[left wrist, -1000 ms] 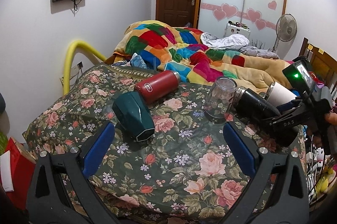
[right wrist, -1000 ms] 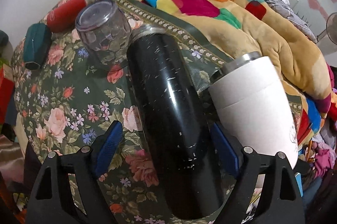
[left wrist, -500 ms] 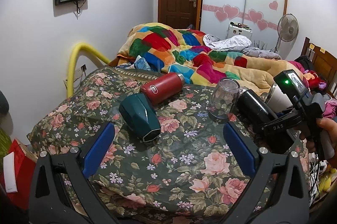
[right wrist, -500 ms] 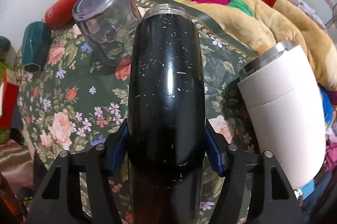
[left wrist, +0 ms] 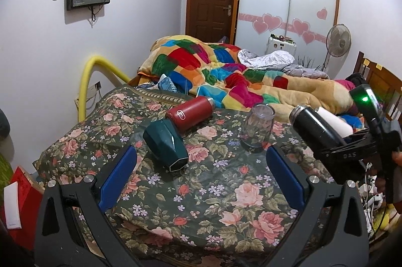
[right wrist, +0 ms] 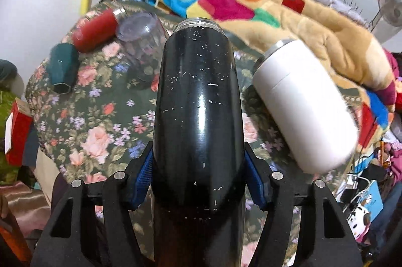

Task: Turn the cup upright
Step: 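Lift the black bottle off the table with the right tool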

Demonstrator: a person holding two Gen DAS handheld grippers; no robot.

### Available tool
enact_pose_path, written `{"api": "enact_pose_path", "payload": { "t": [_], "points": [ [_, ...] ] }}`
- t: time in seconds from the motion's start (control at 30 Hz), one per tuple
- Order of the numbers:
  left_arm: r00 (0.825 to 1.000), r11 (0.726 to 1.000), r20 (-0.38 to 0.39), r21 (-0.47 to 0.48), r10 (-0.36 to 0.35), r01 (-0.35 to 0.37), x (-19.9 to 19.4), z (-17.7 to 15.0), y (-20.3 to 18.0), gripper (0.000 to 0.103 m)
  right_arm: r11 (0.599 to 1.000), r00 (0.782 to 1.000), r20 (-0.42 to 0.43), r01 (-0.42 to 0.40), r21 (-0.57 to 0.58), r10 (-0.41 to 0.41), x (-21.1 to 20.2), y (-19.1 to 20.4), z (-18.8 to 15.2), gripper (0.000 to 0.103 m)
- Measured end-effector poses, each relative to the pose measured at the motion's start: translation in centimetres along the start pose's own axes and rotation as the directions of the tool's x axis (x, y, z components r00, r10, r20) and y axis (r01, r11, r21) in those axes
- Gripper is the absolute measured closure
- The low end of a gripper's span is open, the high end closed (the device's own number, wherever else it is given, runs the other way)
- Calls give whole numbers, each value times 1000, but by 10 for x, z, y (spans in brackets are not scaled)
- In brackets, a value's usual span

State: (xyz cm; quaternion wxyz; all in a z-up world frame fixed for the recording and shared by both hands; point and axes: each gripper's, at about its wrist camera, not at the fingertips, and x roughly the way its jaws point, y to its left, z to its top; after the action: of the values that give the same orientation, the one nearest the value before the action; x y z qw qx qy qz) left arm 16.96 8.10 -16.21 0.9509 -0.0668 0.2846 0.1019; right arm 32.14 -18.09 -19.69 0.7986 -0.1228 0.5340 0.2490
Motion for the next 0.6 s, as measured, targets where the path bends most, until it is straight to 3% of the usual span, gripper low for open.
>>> {"api": "enact_pose_path", "payload": {
  "t": [0.33, 0.6],
  "points": [
    [999, 1000, 33, 15, -16, 15, -29, 0, -1, 0, 999, 992, 125, -18, -48, 24, -54, 32, -19, 41],
    [1000, 1000, 18, 2, -11, 11, -36, -8, 8, 0, 990, 993, 94, -55, -127, 68, -33, 72, -34, 41]
  ]
}}
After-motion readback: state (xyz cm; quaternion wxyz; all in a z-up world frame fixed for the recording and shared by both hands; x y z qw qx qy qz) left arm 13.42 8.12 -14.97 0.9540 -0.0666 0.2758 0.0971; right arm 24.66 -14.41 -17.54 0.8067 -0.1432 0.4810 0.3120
